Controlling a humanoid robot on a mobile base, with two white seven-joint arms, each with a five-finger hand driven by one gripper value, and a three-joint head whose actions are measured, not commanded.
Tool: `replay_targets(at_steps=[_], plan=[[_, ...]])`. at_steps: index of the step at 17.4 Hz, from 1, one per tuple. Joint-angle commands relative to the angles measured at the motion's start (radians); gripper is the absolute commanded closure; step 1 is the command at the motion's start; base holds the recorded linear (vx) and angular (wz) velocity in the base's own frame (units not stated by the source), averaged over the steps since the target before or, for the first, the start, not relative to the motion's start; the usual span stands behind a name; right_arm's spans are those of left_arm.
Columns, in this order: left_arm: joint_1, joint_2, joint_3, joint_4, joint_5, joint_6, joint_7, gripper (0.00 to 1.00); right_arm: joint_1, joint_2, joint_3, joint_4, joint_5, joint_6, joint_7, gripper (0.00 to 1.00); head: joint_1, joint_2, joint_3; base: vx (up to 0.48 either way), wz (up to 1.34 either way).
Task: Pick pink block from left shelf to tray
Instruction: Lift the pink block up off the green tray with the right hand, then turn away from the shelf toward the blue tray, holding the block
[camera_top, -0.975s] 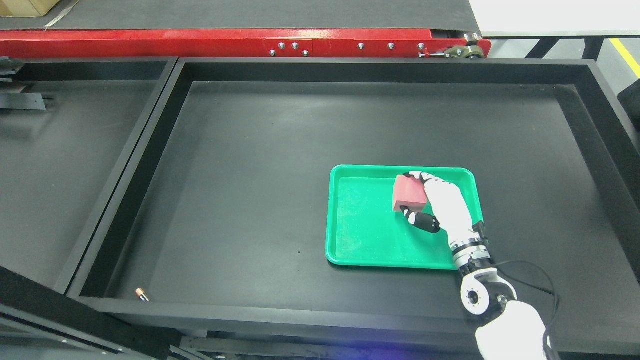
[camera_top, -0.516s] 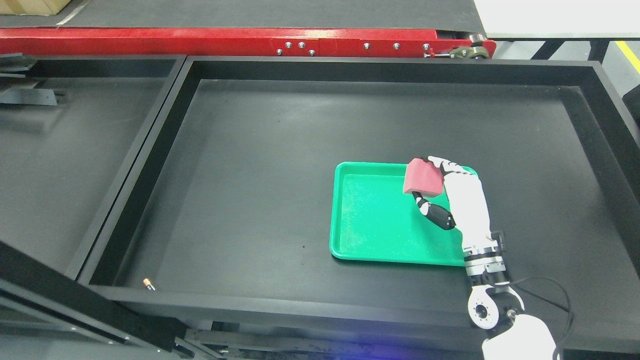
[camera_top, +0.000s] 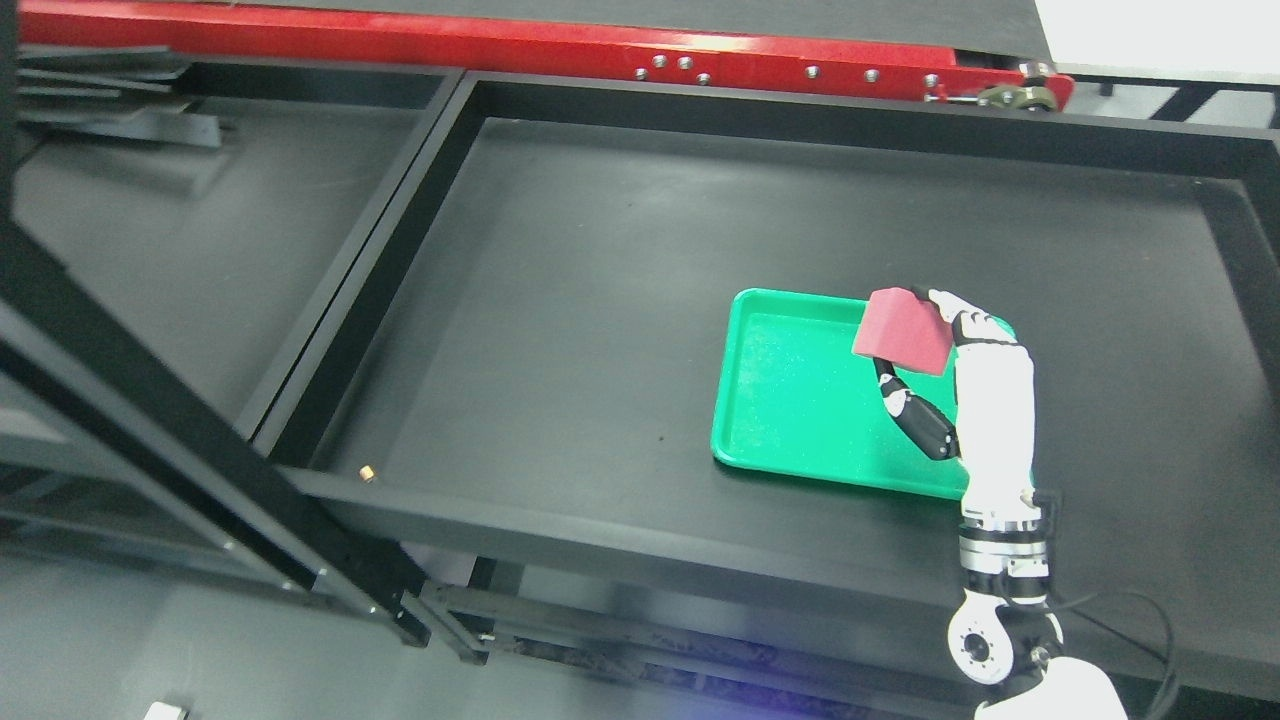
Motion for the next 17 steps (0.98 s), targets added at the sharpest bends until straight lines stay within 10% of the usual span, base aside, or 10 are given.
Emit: replay_targets(at_steps=[1, 17], plan=[[0.02, 0.017, 0.0, -0.017, 0.0, 0.0, 0.0, 0.0, 0.052, -0.017, -0.009, -0.099, -0.031, -0.028, -0.016, 0.94, 0.0, 0.0, 0.0, -0.125, 0.32], [0.02, 0.017, 0.0, -0.017, 0.0, 0.0, 0.0, 0.0, 0.089, -0.017, -0.011, -0.123, -0.042, -0.049, -0.019, 0.94, 0.0, 0.0, 0.0, -0.151, 0.6]])
